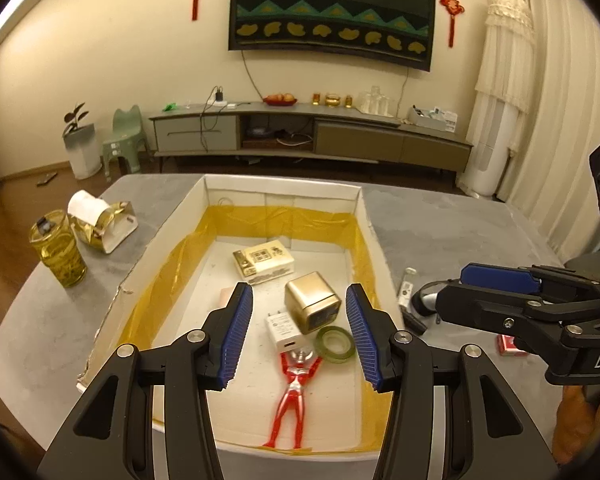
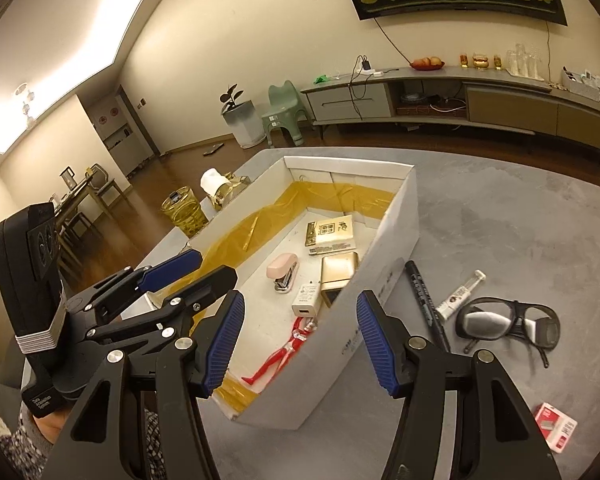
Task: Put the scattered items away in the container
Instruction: 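Move both open tools back toward the remaining items on the table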
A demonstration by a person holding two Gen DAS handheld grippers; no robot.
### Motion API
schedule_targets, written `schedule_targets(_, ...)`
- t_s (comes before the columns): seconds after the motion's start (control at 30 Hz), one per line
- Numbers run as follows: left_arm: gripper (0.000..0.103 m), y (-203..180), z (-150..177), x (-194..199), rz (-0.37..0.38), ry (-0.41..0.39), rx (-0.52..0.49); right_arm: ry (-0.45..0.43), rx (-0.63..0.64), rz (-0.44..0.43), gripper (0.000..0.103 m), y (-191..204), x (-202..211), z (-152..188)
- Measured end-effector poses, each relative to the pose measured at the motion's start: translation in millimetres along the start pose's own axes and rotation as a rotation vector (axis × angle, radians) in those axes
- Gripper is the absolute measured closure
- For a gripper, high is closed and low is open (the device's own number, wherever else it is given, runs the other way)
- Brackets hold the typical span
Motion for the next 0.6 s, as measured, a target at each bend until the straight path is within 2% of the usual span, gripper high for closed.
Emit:
schedule_targets(0.2,0.052,-33.6,-3.3,2.1,0.025,-0.013,-0.054,-0.018,-0.030,0.043,0.043,-34.6,24.7,15.8)
schedule_targets(0.37,0.052,-65.9,-3.0,-9.2,0.052,0.011,-0.100,-0.014,-0.105,0.090,0.042,-78.7,38.1,30.8)
schedule_targets(0.6,0.052,-111.7,2.0,-32.6,0.158,0.087,-0.122,-0.007,-0.165,0.123,0.042,-121.2,54.8,48.2)
Point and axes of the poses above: each gripper's, at about its wrist camera, not at the fingertips, and x roughly against the way its jaws point, y to its left, z to its underside, the point moved 1 cm from there along -x, roughly the way its jaws point, and after that the axes turned 4 degrees about y, right-handed, at the moved point
